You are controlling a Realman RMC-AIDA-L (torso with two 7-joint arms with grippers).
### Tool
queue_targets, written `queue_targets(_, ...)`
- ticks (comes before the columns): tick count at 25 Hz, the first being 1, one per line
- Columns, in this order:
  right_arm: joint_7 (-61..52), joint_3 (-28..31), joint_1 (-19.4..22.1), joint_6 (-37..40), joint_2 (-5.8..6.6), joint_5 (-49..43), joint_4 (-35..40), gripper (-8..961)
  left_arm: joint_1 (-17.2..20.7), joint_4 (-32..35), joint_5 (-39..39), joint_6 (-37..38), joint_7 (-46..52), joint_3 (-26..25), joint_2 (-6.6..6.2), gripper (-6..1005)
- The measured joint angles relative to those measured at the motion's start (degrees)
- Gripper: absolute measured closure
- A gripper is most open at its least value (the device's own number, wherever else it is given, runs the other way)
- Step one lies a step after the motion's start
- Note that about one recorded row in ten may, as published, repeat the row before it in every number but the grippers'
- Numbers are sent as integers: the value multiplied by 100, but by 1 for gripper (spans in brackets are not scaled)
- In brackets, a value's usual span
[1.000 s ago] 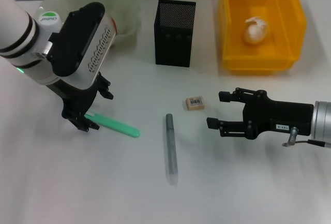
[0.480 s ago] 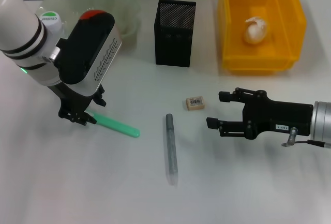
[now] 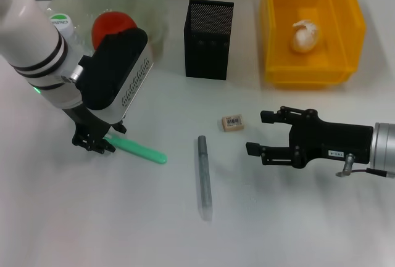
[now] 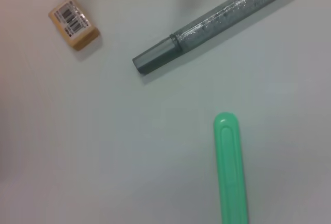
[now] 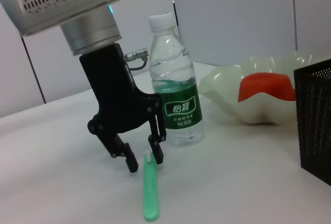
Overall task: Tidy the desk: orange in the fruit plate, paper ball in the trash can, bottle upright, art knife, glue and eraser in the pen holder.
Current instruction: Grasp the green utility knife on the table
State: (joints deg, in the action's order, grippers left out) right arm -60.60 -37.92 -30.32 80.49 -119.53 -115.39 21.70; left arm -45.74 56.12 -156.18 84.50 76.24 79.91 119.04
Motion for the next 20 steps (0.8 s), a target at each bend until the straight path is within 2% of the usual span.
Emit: queue_targets(20,136,38,14,-61,0,-1,-106,129,-147,-242,-150,-226,208,361,6,730)
